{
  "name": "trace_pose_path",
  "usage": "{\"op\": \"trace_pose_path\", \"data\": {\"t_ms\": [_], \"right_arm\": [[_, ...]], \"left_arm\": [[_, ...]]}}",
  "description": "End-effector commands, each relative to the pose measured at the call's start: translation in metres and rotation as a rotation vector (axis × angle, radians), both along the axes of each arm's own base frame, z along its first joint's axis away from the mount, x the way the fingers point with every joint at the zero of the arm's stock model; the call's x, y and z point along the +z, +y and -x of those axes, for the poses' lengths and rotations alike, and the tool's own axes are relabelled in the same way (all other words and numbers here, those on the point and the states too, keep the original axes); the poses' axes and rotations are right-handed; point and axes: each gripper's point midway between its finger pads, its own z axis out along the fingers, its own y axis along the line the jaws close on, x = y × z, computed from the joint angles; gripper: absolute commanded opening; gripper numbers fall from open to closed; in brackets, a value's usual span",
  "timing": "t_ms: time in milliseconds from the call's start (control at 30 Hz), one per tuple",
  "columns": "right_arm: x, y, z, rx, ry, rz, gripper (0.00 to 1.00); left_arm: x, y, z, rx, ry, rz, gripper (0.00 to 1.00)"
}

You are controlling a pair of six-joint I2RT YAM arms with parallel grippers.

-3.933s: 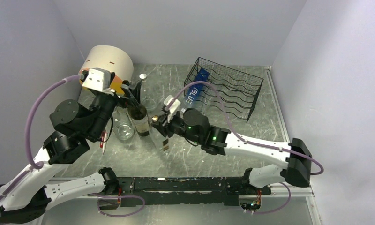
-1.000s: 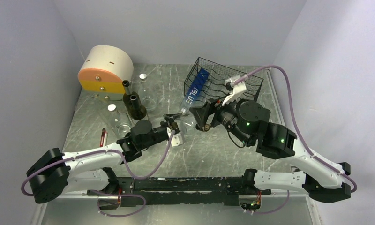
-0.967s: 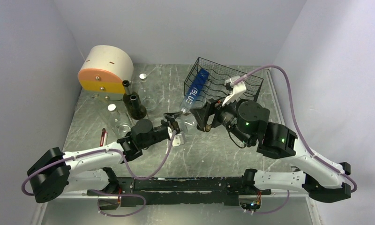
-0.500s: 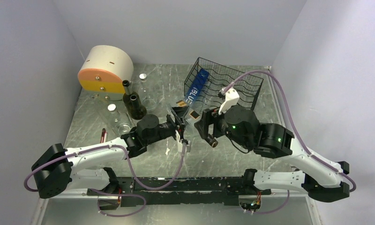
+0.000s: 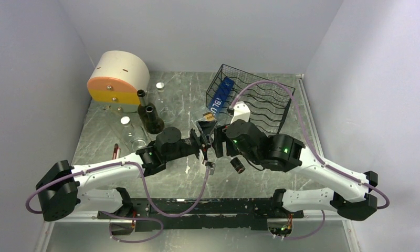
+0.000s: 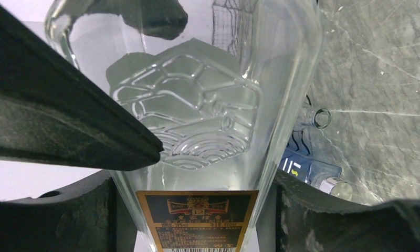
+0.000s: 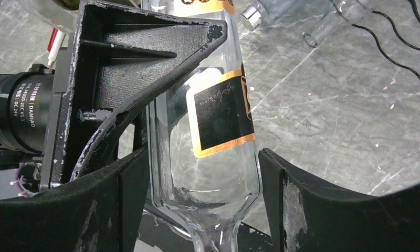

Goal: Put the wine bottle on the wine rack

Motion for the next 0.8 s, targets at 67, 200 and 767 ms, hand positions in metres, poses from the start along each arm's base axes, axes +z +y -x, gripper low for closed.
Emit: {"op": "trace_pose_path", "data": {"t_ms": [67, 200, 767], "right_arm": [[-0.005, 0.001, 0.001, -0.015, 0.017, -0.017, 0.76], [-0.012, 0.003, 0.002, 0.002, 0.028, 0.001, 0.81], [0.024, -0.019, -0.017, -0.129, -0.112, -0.087, 0.14]], "left_arm": [[0.089, -0.006, 0.01, -0.05, -0.127, 0.21, 0.07], [0.092, -0.007, 0.008, -0.044, -0.072, 0.225, 0.07], [0.066, -0.004, -0.001, 0.024, 0.127, 0.248, 0.74]]}}
